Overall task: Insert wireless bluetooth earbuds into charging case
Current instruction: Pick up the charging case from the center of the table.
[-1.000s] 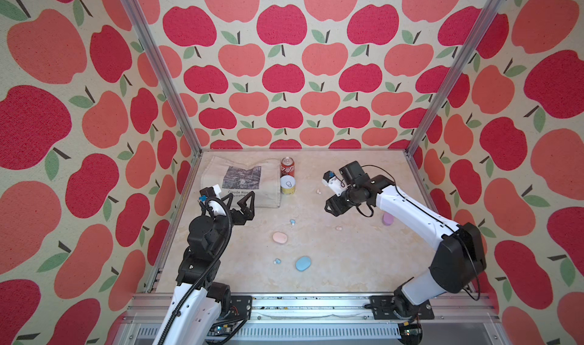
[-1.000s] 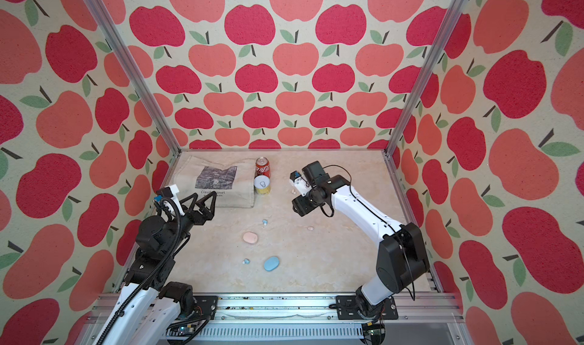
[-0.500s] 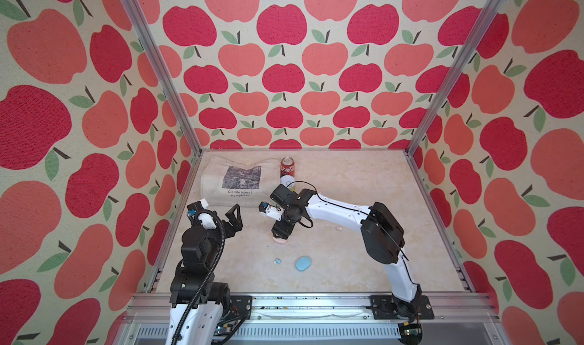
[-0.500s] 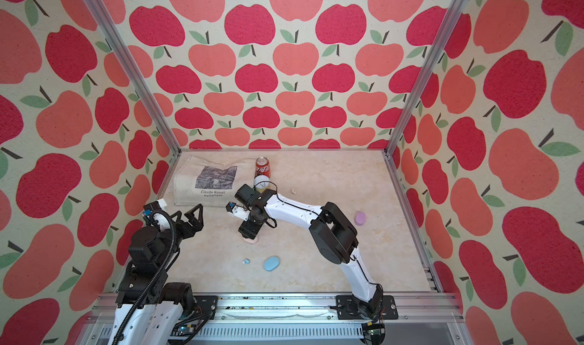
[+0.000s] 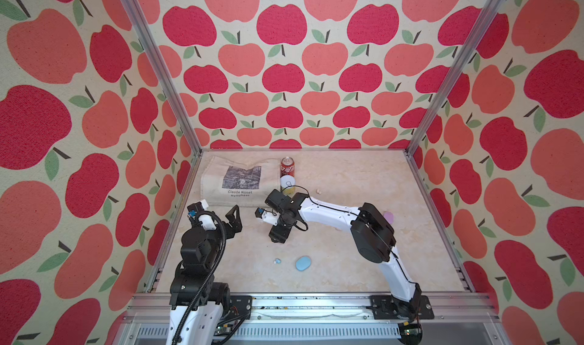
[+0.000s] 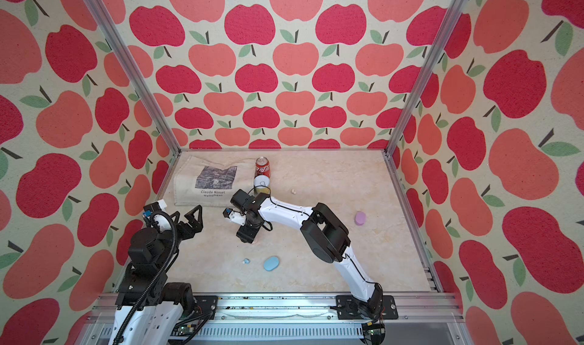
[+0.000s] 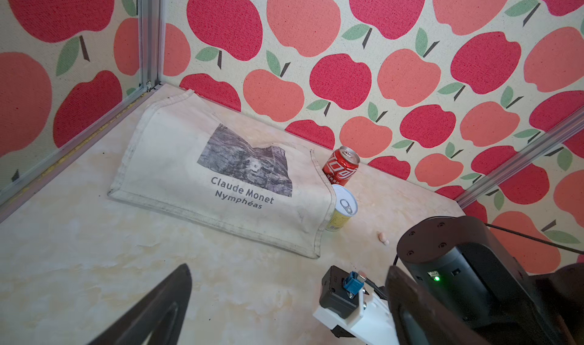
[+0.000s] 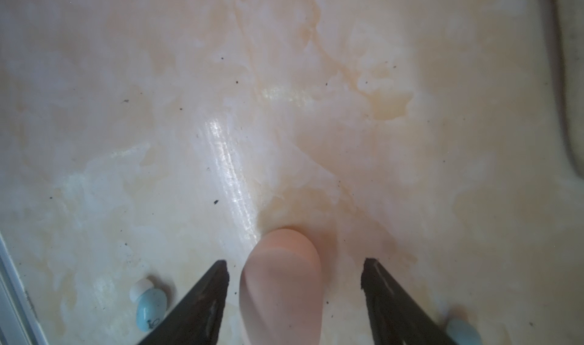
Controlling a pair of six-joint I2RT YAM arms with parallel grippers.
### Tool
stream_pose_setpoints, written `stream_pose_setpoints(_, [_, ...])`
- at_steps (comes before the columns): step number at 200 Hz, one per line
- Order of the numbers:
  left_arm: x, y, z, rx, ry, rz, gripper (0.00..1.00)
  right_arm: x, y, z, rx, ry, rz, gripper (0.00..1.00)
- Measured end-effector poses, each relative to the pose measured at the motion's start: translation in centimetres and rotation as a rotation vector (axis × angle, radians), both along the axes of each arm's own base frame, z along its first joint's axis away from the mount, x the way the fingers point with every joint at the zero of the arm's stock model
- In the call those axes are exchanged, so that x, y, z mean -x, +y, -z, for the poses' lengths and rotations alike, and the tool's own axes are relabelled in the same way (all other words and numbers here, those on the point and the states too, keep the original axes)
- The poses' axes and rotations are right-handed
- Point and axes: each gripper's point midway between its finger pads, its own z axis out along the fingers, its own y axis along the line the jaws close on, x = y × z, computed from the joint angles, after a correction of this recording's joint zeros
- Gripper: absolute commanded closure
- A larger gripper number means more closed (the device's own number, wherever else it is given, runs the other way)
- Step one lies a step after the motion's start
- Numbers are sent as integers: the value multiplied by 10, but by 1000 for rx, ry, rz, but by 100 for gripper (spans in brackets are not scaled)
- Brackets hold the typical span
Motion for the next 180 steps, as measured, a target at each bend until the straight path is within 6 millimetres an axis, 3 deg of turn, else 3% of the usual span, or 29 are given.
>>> stream_pose_setpoints(76, [0, 0, 0, -1, 1, 1, 2, 2, -2, 15, 34, 17, -1, 47])
stream_pose_setpoints(117, [0, 0, 0, -8, 0, 2, 3, 1, -3, 17, 42, 13, 5, 70])
stream_pose_setpoints(136, [0, -1, 1, -11, 1, 7, 3, 0, -4, 17, 44, 14, 20, 77])
stream_pose_setpoints(162, [-2, -10, 1, -13, 5, 62, 3, -8, -7, 11, 16, 51, 116, 77])
stream_pose_setpoints(180, [-5, -27, -4, 6, -13, 161, 4, -27, -19, -10, -58, 105, 267, 78])
